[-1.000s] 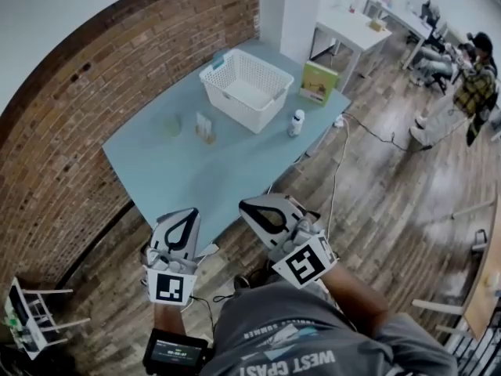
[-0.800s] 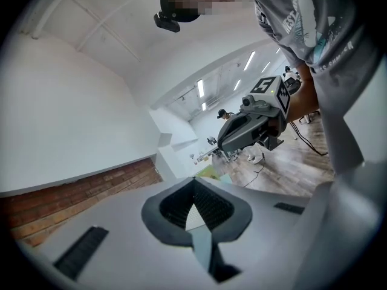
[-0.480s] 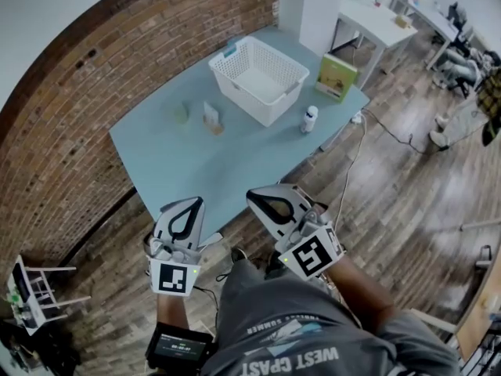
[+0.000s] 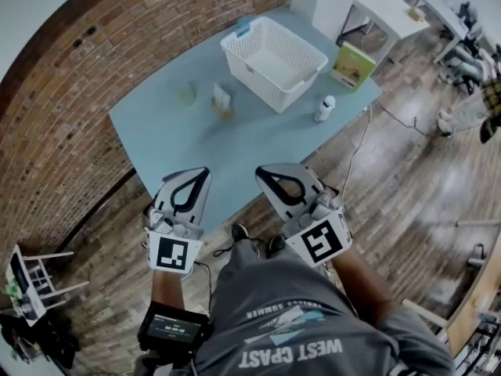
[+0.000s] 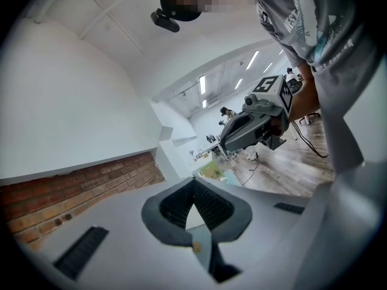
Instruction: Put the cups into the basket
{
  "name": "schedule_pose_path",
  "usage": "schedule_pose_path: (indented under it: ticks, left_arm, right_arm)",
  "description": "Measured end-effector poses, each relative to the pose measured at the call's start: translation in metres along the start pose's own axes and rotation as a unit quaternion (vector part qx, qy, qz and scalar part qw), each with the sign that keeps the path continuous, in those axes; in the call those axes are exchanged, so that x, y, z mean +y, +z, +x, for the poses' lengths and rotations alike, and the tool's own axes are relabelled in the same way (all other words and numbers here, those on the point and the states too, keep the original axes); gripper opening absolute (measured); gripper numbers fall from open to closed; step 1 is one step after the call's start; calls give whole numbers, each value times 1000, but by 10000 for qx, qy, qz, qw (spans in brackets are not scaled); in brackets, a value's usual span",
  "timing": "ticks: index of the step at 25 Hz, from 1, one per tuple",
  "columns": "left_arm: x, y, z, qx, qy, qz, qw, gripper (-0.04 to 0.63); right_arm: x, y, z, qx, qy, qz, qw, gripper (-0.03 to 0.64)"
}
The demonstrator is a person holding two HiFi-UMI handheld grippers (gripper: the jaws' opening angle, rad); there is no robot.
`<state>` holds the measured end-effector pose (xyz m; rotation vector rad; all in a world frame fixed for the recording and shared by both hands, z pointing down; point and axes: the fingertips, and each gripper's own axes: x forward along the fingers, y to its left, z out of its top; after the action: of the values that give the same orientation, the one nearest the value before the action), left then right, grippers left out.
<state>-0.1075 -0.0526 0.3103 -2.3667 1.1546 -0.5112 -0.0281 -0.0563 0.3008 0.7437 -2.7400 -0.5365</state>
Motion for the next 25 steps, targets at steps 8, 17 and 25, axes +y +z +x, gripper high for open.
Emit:
schedule_pose_path:
  ticks: [8,17,25]
  left_arm:
    - [44,-24,-4,-255,-146,23,9996,2]
    - [73,-61,-7,-379,-267,-160,9988,2]
    - [93,-80,4,-298,-228,-246,9990,2]
  right_arm:
    - [0,11,52,129,-193,-119,9997,14]
    - [5,11,92,422,-301,-172,9985,14]
    - [-8,6,126,434,-187,-193,9987,14]
